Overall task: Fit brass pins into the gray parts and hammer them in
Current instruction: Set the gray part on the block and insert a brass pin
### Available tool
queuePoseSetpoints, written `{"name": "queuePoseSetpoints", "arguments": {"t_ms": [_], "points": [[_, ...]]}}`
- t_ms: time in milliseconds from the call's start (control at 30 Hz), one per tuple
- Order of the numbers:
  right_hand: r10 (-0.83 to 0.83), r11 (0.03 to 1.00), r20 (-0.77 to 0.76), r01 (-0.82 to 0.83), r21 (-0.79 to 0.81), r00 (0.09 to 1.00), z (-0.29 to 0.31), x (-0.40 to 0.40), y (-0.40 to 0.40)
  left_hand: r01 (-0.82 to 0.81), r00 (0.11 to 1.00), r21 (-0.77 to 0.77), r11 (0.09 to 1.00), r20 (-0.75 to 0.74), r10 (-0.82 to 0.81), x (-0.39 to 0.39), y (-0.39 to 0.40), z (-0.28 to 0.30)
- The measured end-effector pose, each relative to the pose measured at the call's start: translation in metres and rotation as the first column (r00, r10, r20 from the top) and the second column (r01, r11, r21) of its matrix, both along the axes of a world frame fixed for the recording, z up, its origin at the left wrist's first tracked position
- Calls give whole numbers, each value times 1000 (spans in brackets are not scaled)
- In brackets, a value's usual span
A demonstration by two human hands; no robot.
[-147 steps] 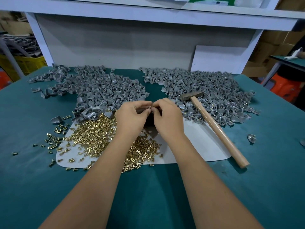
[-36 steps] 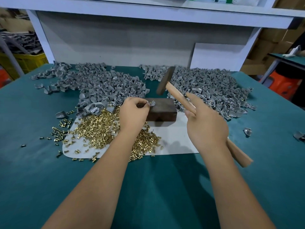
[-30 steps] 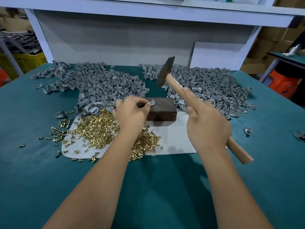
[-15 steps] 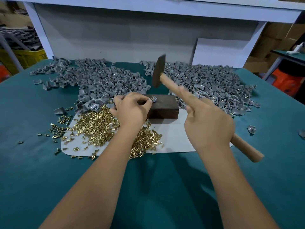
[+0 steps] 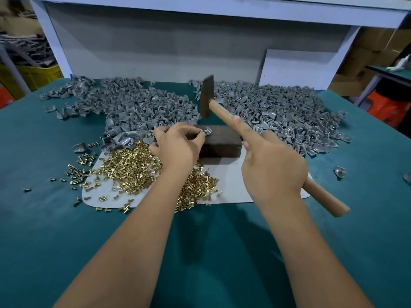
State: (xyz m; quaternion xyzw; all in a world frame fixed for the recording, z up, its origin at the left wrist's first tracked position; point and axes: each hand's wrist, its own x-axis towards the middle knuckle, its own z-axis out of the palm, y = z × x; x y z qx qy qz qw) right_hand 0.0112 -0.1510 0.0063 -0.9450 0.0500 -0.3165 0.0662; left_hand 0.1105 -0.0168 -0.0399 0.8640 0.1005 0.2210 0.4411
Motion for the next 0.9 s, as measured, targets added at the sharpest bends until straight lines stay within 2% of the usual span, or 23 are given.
{"name": "queuePoseSetpoints", "arguments": {"t_ms": [67, 167, 200, 333, 400, 500, 533, 733, 833, 900], "points": [[13, 1000, 58, -13, -8, 998, 0, -1, 1, -10, 1000, 22, 1000, 11, 10, 0, 0, -1], [8, 1000, -96, -9, -17, 995, -3, 2, -2, 6, 1000, 3, 1000, 6, -6, 0, 2, 0], [5, 1000, -103, -6, -6, 995, -3, 4, -3, 13, 1000, 3, 1000, 2, -13, -1, 1, 0], [5, 998, 54, -8, 61, 999, -1, 1, 2, -3, 1000, 31, 1000, 21, 2, 0, 0, -3], [6, 999, 97, -9, 33, 995, 0, -1, 1, 1, 1000, 41, 999, 28, -2, 1, 0, -5], [12, 1000, -87, -12, 6, 996, -3, 3, -3, -8, 1000, 21, 1000, 19, 8, 2, 1, -3], [7, 1000, -93, -7, 2, 996, -5, 4, -3, -3, 1000, 18, 1000, 13, 3, 2, 1, -3], [0, 999, 68, -3, 50, 998, -2, -1, -1, -16, 999, 29, 999, 42, 15, 4, -1, -8], [-15, 1000, -90, 14, -9, 996, -4, 4, -6, -4, 1000, 22, 1000, 28, 3, 4, 0, -6], [-37, 999, -104, 36, -17, 994, -4, 3, -4, -1, 1000, 6, 1000, 11, 1, 3, 0, -4]]}}
